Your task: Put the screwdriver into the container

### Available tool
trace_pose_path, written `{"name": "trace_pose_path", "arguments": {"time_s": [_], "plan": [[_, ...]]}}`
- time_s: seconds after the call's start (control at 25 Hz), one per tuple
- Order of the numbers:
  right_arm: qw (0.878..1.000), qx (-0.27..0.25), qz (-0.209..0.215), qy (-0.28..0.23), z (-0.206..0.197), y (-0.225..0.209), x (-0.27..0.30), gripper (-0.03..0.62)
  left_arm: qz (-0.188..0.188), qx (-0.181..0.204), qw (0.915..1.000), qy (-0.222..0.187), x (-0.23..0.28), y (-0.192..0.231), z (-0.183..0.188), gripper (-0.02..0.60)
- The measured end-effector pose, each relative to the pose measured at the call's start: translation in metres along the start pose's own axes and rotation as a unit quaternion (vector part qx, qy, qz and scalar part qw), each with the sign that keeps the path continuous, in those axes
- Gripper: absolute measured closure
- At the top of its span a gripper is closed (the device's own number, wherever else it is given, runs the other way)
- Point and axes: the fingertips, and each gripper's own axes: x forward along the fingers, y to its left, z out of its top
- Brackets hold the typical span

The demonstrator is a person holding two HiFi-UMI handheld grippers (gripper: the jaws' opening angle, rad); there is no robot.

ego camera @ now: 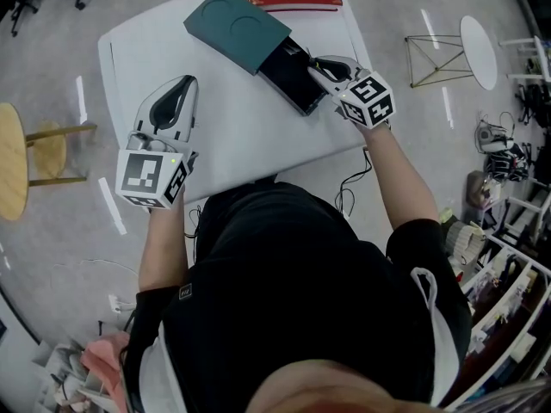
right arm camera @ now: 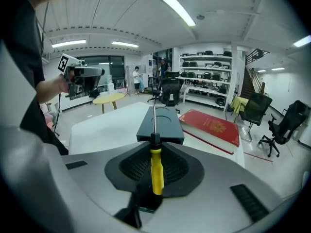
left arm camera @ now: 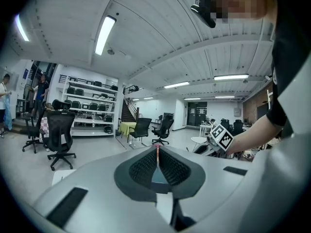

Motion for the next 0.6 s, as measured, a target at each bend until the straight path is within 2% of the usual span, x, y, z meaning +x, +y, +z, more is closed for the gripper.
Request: {"name": "trace_pose_path", "arguments": {"time_s": [0.2,0.6], "plan": [[0.996,-0.050,0.018,0.065,-0.018,0.005,0.024,0.510,0.008,-0.007,0.9999,0.003,-0.006,0.005,-0.006,0.555],[0.979,-0.116,0.041,0.164,-0.055,0.005,0.061,0.510,0.029,-0.018,0.9994,0.006,-0.017,0.016,-0.016,0.555]]}}
